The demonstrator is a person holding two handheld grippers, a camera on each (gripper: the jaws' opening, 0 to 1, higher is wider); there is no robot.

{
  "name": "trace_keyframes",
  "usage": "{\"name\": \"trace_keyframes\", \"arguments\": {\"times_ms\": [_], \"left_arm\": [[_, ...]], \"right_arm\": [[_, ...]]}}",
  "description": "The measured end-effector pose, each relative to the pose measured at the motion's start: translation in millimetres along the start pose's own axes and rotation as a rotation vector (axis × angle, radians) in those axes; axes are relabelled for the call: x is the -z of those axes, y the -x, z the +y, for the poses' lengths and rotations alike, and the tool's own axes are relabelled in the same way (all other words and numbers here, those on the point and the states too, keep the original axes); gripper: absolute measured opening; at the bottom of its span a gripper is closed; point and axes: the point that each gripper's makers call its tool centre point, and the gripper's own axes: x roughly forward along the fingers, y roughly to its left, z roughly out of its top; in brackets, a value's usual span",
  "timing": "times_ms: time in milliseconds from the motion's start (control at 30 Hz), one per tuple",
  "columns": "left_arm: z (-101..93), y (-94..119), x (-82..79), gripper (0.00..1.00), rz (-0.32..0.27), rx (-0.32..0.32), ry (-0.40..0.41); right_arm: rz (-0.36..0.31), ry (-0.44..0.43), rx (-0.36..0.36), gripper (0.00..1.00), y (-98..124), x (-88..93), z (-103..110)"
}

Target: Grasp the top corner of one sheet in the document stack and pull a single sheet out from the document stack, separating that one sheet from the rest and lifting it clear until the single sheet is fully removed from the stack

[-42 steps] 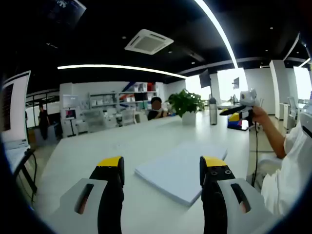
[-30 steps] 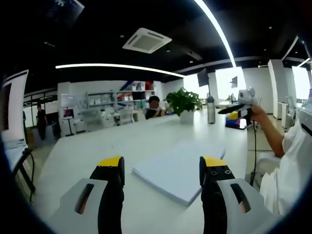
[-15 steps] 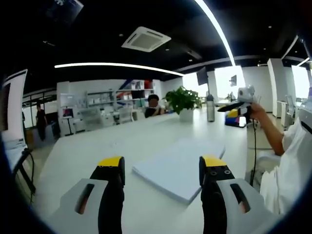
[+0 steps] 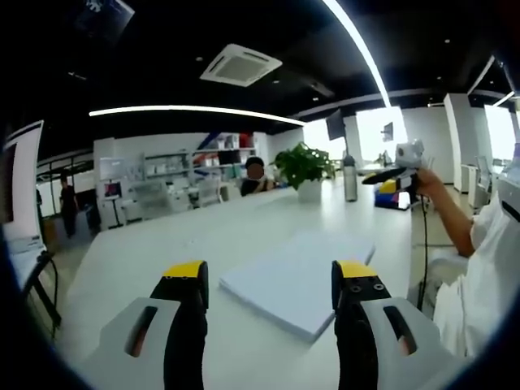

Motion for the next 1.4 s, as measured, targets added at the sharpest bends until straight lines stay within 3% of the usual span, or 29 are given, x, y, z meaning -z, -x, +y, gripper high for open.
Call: {"name": "trace_keyframes", "arguments": {"times_ms": [1400], "left_arm": [[-2.2, -3.6, 2.9, 0.61, 0.008, 0.013, -0.008]], "right_arm": [[0.010, 0.004, 0.001, 0.43, -3.6, 2.0, -1.2]]}}
